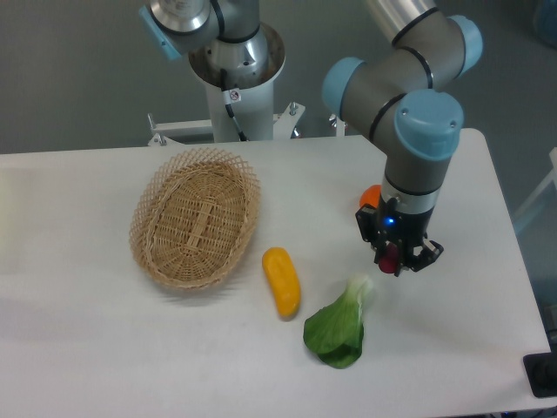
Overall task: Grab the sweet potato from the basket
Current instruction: 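Hold the sweet potato raised beside the tangerine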
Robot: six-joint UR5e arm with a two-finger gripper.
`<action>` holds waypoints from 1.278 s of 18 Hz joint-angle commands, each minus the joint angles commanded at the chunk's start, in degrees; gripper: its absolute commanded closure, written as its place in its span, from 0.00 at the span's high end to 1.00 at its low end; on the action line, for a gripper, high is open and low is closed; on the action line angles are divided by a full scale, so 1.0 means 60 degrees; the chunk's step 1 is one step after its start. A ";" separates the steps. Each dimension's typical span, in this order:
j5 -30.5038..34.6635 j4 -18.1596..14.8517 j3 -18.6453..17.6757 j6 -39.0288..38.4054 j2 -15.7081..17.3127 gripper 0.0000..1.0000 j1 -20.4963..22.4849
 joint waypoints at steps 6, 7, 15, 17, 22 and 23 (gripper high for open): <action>0.0471 -0.0059 0.0044 0.0132 -0.0088 0.30 0.0000; 0.0471 -0.0073 0.0044 0.0132 -0.0088 0.29 0.0015; 0.0471 -0.0074 0.0059 0.0175 -0.0073 0.30 0.0103; 0.0471 -0.0074 0.0044 0.0307 -0.0073 0.30 0.0132; 0.0471 -0.0059 0.0044 0.0322 -0.0073 0.30 0.0146; 0.0471 -0.0059 0.0044 0.0322 -0.0073 0.30 0.0146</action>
